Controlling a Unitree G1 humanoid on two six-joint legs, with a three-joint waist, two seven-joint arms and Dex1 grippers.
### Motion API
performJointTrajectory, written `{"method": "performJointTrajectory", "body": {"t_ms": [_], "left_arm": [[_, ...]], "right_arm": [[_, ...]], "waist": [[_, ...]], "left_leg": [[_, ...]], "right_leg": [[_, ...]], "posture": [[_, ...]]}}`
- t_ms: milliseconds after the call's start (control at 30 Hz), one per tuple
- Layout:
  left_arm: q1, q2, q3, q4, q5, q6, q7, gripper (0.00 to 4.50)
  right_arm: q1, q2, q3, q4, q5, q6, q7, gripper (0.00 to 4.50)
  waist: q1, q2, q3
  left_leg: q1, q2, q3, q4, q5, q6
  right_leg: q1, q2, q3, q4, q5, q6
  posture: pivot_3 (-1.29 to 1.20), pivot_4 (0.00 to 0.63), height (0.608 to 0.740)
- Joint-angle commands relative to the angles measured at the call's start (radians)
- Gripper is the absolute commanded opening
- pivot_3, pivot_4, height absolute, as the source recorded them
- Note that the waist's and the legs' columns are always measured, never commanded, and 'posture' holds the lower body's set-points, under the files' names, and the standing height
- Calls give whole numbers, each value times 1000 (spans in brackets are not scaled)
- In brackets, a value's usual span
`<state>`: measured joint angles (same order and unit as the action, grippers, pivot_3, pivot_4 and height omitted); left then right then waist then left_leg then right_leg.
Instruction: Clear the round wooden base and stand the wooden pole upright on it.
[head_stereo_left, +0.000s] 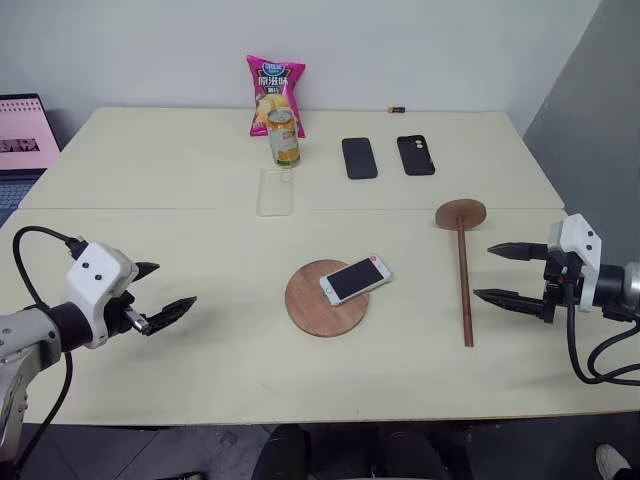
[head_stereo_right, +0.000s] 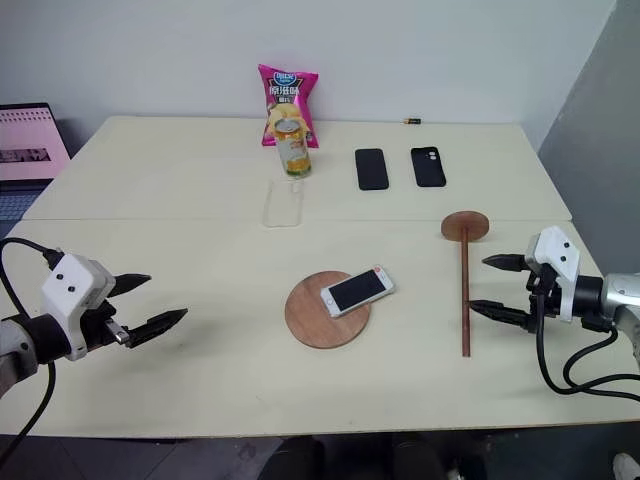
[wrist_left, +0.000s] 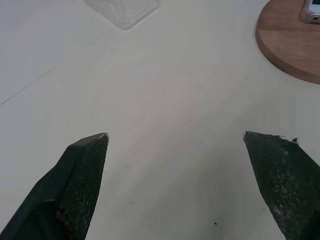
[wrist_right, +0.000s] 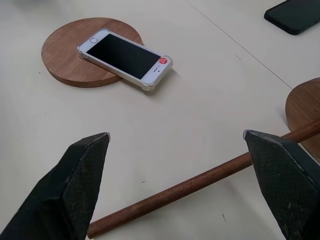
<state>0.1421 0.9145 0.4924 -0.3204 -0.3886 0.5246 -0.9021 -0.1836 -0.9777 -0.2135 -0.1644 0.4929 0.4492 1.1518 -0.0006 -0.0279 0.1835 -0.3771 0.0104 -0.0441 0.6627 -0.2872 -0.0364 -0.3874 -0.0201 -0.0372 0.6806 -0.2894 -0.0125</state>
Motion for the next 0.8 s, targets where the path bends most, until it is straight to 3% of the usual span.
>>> {"method": "performJointTrajectory", "body": {"t_ms": [33, 533, 800], "left_arm": [[-15, 17, 2, -8, -1, -27, -12, 4497], [-129, 5, -32, 37, -43, -52, -31, 4497], [-242, 13, -242, -39, -59, -26, -94, 4497]], "right_arm": [[-2, -12, -33, -21, 10, -4, 1, 4500], [45, 3, -54, -84, 25, 1, -31, 4500], [66, 43, -88, -248, 131, 101, -106, 4500]], "waist": [[0, 0, 0], [1, 0, 0], [1, 0, 0]], "left_leg": [[0, 0, 0, 0, 0, 0], [0, 0, 0, 0, 0, 0], [0, 0, 0, 0, 0, 0]], "right_leg": [[0, 0, 0, 0, 0, 0], [0, 0, 0, 0, 0, 0], [0, 0, 0, 0, 0, 0]], "posture": [[0, 150, 740], [0, 150, 740], [0, 150, 740]]}}
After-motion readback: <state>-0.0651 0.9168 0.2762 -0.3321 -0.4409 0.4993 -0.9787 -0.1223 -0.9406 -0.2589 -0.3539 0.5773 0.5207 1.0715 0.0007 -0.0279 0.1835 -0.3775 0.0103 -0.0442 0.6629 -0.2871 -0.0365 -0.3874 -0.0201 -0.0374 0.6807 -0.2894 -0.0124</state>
